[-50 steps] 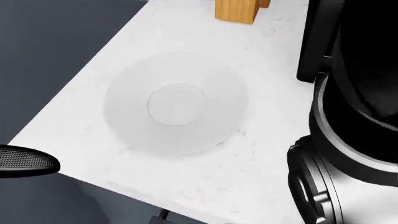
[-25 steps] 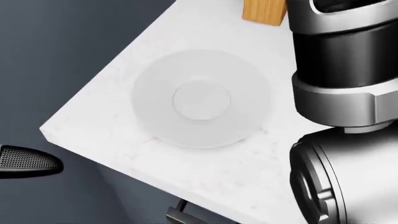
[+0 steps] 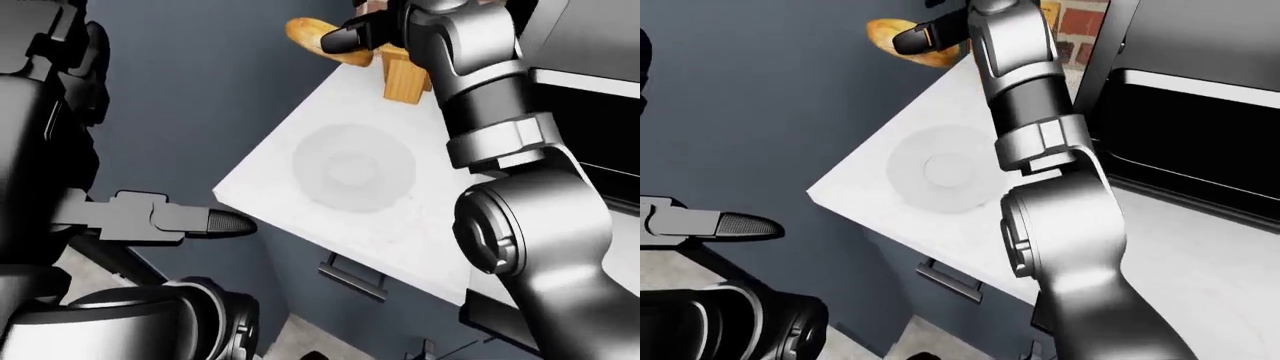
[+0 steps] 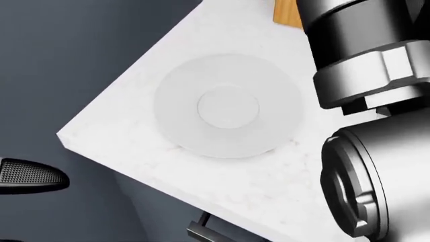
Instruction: Pick the bread from the tray and place it on the plate on the counter.
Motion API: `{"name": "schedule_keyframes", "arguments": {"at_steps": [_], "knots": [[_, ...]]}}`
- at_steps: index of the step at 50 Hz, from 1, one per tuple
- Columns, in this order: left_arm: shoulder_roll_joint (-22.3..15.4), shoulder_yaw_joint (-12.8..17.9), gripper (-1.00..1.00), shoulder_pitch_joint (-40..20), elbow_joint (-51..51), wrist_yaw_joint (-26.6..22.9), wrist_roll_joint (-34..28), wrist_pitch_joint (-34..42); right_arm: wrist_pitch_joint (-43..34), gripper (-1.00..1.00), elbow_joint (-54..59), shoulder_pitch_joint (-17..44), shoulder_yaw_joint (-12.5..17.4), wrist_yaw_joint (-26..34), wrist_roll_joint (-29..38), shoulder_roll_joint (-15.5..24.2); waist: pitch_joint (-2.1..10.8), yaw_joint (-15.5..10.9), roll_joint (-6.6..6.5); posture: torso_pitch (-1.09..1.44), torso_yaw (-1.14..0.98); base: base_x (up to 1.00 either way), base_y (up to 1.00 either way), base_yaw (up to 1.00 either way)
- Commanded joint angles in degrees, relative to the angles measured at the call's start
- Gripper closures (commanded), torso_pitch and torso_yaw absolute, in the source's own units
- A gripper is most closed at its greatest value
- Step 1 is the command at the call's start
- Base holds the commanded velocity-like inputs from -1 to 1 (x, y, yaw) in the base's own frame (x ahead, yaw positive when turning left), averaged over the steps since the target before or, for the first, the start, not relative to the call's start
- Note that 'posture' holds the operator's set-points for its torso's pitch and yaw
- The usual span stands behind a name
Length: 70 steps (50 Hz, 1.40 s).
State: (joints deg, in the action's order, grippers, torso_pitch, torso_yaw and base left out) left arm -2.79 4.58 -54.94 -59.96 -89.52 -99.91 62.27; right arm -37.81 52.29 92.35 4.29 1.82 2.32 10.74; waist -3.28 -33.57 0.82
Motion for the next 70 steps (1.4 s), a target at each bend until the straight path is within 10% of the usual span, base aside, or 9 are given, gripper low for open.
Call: {"name": "schedule_keyframes", "arguments": {"at_steps": [1,12,33,60,70], "knots": [[-0.2,-0.1,-1.0,-1.5,0.0,0.6,0.1,-0.8,1.9,1.0,-2.3,2.4,0.0,-0.1,0.0,0.3,1.86,-0.1,-0.07,0.0,0.43,0.0,0.0,0.0],[-0.7,-0.4,-1.0,-1.7,0.0,-0.8,-1.3,-0.3,-11.9,1.0,-19.1,-2.7,-3.7,7.3,5.6,3.3,1.64,-0.7,0.3,0.0,0.43,0.0,0.0,0.0],[-0.2,0.2,-1.0,-2.2,0.2,-0.7,-0.7,-1.2,14.4,1.0,12.7,2.4,-3.1,6.3,16.6,-1.9,2.25,-0.4,-0.25,0.0,0.43,0.0,0.0,0.0],[-0.7,-0.3,-1.0,-1.4,0.0,-1.1,-1.1,-0.9,12.8,1.0,1.9,-6.1,-5.2,14.6,29.3,-2.3,2.31,-0.7,-0.1,0.0,0.43,0.0,0.0,0.0],[-0.3,-0.2,-1.0,-0.3,0.3,1.9,1.7,-1.3,4.1,1.0,-17.7,-14.4,-5.7,22.7,33.9,-2.7,2.22,-0.7,0.12,0.0,0.43,0.0,0.0,0.0]]}}
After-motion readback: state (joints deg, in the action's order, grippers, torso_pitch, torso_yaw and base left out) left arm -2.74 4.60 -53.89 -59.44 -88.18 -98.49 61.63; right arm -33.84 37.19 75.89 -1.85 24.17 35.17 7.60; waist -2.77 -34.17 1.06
